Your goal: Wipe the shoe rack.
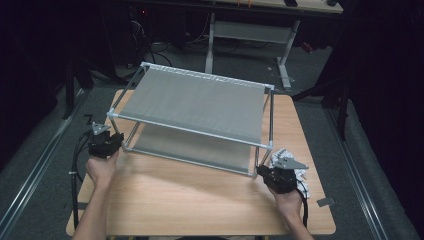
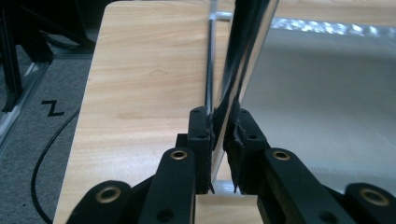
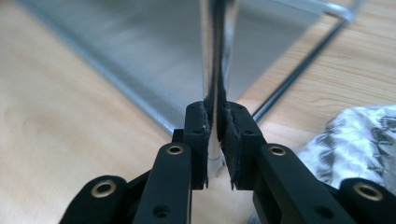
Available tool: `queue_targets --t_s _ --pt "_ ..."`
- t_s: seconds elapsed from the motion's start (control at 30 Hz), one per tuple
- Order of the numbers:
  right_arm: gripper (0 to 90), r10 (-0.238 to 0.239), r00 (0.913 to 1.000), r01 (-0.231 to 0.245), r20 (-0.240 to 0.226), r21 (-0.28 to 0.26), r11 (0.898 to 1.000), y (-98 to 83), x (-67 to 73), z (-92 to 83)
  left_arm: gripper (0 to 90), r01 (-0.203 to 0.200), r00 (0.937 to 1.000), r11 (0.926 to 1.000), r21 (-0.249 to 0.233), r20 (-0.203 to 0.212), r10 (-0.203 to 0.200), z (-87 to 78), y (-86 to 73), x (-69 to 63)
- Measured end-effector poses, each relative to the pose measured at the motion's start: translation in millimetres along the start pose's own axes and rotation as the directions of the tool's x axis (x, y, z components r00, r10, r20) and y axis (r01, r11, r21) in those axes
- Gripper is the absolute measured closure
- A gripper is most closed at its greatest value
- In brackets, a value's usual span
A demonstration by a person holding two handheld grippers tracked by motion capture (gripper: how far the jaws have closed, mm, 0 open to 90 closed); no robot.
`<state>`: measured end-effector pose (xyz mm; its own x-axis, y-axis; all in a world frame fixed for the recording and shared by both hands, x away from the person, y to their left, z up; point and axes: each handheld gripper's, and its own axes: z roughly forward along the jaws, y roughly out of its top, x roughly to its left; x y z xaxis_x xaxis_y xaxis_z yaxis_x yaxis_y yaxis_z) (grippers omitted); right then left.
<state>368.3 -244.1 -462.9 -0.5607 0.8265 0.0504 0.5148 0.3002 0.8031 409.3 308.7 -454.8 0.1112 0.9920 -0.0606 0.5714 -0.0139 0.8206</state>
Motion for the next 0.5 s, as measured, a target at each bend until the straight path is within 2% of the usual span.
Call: queue_targets --t_s 0.07,0.17,0.3,0.4,0.5 --pt "79.7 0.031 0.9994 -0.031 0.016 -0.010 0.999 2.8 -4.5 5.1 80.3 -0.012 0.9999 0.9999 0.000 -0.001 0.012 -4.4 -2.0 -0.7" --pt "80.0 0.046 0.9978 -0.046 0.048 0.002 0.999 11.0 -8.7 11.9 80.6 -0.027 0.9996 0.9996 0.004 0.002 0.027 -7.5 -2.3 -1.6" --pt "80.4 0.057 0.9923 -0.058 0.110 0.010 0.998 23.3 -17.7 20.5 80.8 -0.047 0.9989 0.9988 -0.015 0.010 0.047 -7.0 -2.3 -8.6" --pt "80.6 0.063 0.9866 -0.067 0.151 0.023 0.998 31.3 -27.2 26.3 80.9 -0.043 0.9989 0.9988 -0.024 0.017 0.044 -4.3 -2.1 -14.8" --pt "80.7 0.068 0.9824 -0.074 0.174 0.029 0.997 35.5 -35.7 31.3 80.9 -0.052 0.9982 0.9985 -0.017 0.027 0.053 -0.7 -1.7 -21.3"
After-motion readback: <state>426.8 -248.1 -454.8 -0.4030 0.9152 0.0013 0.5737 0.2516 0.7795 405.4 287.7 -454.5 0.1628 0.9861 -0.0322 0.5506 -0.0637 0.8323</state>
